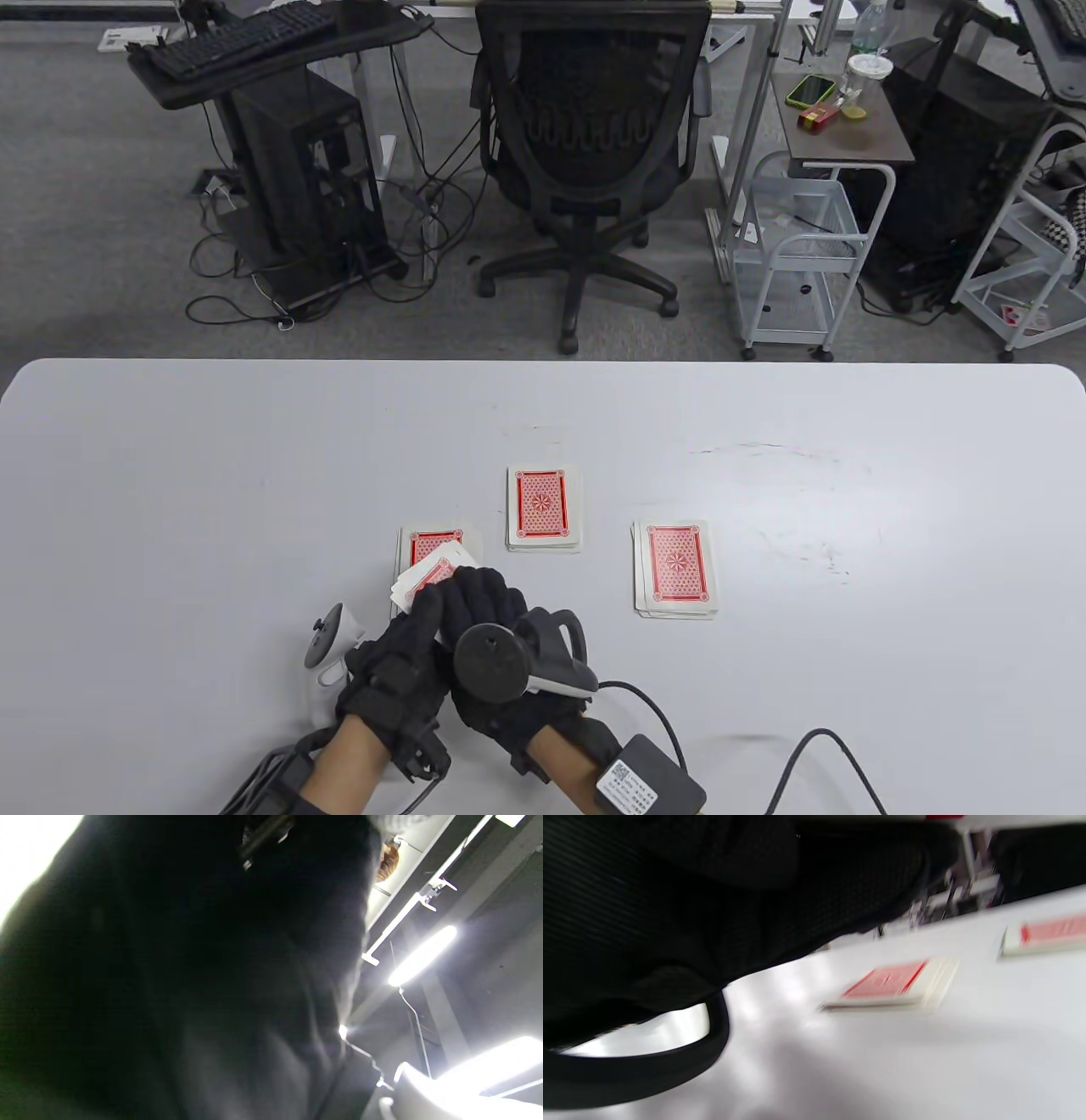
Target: Four-player card dealing with fan arrangement
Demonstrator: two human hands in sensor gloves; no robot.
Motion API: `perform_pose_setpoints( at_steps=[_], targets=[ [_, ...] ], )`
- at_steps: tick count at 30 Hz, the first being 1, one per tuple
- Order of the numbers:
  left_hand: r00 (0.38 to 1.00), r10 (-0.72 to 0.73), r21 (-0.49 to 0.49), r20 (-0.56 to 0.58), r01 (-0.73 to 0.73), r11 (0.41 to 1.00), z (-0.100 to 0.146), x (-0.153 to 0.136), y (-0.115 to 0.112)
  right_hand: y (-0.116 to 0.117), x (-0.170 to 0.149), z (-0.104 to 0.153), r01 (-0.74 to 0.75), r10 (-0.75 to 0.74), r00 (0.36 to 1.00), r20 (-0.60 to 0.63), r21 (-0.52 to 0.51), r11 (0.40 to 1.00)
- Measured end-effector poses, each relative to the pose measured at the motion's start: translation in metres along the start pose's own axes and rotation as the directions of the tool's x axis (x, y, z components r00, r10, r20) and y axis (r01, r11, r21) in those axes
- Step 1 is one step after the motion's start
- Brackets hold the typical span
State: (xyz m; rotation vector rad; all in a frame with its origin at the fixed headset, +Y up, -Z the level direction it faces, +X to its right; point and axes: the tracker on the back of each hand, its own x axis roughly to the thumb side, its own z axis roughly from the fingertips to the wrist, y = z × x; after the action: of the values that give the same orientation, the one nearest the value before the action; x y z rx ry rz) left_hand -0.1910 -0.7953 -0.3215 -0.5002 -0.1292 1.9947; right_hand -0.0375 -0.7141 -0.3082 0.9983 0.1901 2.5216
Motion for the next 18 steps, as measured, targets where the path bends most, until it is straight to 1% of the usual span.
perform_pose_setpoints(
  at_steps=[1,4,7,8,9,10,12,13,14,15,16,18],
  targets=[
    [1.000,-0.014,0.016,-0.015,0.014,1.000,0.000,0.000,0.001,-0.001,-0.005,0.001,0.042,-0.042,0.999,0.001,0.035,0.999],
    [0.999,-0.014,0.071,-0.032,0.017,0.997,0.000,0.000,0.002,-0.005,-0.015,0.004,0.132,-0.136,0.990,0.044,0.081,0.988],
    [0.998,-0.039,0.106,-0.054,0.045,0.993,0.000,0.002,0.003,-0.011,-0.024,0.009,0.265,-0.269,0.961,0.060,0.076,0.961],
    [0.997,-0.061,0.114,-0.057,0.067,0.991,0.000,0.004,0.003,-0.013,-0.027,0.011,0.307,-0.310,0.949,0.057,0.055,0.950],
    [0.993,-0.104,0.130,-0.054,0.111,0.985,-0.001,0.009,0.003,-0.018,-0.033,0.014,0.375,-0.375,0.926,0.054,0.012,0.927],
    [0.990,-0.132,0.139,-0.053,0.138,0.981,-0.001,0.012,0.002,-0.020,-0.036,0.016,0.404,-0.403,0.914,0.051,-0.008,0.915],
    [0.973,-0.226,0.163,-0.043,0.230,0.960,-0.002,0.024,-0.001,-0.027,-0.045,0.022,0.477,-0.479,0.878,0.011,-0.111,0.872],
    [0.961,-0.275,0.177,-0.036,0.277,0.944,-0.002,0.029,-0.003,-0.030,-0.050,0.025,0.499,-0.508,0.862,-0.008,-0.166,0.850],
    [0.934,-0.355,0.198,-0.030,0.354,0.914,-0.003,0.037,-0.007,-0.033,-0.057,0.029,0.532,-0.558,0.829,-0.040,-0.248,0.809],
    [0.911,-0.411,0.213,-0.029,0.407,0.888,-0.004,0.043,-0.012,-0.035,-0.062,0.032,0.563,-0.602,0.796,-0.064,-0.290,0.774],
    [0.893,-0.448,0.228,-0.037,0.444,0.866,-0.005,0.047,-0.017,-0.035,-0.066,0.034,0.603,-0.650,0.757,-0.075,-0.305,0.737],
    [0.876,-0.482,0.259,-0.025,0.471,0.843,-0.007,0.053,-0.030,-0.035,-0.072,0.037,0.659,-0.711,0.698,-0.085,-0.311,0.685]
  ],
)
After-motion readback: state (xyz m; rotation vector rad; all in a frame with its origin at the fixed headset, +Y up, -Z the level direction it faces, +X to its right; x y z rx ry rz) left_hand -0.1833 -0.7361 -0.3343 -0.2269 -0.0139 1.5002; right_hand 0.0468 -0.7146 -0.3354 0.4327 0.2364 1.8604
